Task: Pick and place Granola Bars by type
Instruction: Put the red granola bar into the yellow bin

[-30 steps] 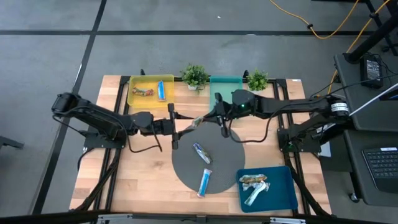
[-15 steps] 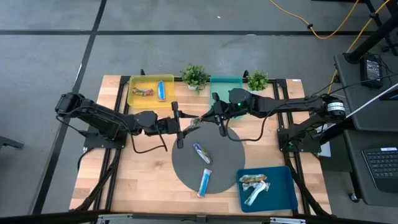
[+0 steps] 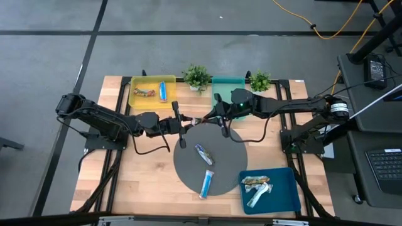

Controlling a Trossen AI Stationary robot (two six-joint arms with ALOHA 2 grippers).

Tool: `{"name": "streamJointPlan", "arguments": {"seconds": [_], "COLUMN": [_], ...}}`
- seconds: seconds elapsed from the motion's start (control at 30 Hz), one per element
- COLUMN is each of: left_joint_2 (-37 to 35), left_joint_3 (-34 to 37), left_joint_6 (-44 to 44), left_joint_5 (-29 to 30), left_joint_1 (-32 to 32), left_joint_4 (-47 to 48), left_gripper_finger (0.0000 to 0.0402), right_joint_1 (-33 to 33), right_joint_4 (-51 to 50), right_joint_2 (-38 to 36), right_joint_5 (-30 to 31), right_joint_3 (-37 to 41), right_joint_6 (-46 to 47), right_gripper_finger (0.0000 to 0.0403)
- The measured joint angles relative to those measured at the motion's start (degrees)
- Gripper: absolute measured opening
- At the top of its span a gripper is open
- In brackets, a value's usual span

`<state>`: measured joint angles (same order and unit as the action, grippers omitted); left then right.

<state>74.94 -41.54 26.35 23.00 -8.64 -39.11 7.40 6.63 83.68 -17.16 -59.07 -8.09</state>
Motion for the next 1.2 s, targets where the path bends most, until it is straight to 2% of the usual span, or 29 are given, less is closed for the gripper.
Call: {"name": "streamJointPlan", "arguments": {"seconds": [0.1,0.2,0.43,0.63,0.73,0.93,1.2], "left_joint_2": [0.0,-0.02,-0.02,-0.02,-0.03,-5.94,-20.79], "left_joint_3": [0.0,-0.02,-0.02,-0.02,-0.02,-0.04,-0.04], "left_joint_6": [-0.11,-0.2,-0.16,-0.13,-0.11,0.34,-2.59], "left_joint_5": [0.0,0.0,0.26,1.31,5.23,22.73,24.39], "left_joint_1": [0.0,0.0,0.0,0.0,0.0,0.53,3.97], "left_joint_4": [0.08,0.22,0.71,1.8,2.58,11.32,26.44], "left_gripper_finger": [0.0027,0.0018,0.002,0.0014,0.0016,0.0019,0.0017], "right_joint_1": [-0.04,-0.07,-0.09,-0.11,-0.09,-0.64,-2.25], "right_joint_4": [-0.28,-1.83,-15.01,-17.79,-19.75,-25.15,-26.69], "right_joint_2": [-0.15,-1.27,-6.55,-9.81,-10.18,-10.29,-10.29], "right_joint_5": [-1.15,-1.34,6.63,6.95,6.99,7.08,7.14], "right_joint_3": [0.02,-0.08,-5.6,-6.77,-6.75,-6.73,-6.73], "right_joint_6": [-1.4,-3.34,-5.87,-5.63,-5.58,-5.67,-6.69], "right_gripper_finger": [0.0061,0.0086,0.0177,0.0218,0.0221,0.0222,0.0222]}}
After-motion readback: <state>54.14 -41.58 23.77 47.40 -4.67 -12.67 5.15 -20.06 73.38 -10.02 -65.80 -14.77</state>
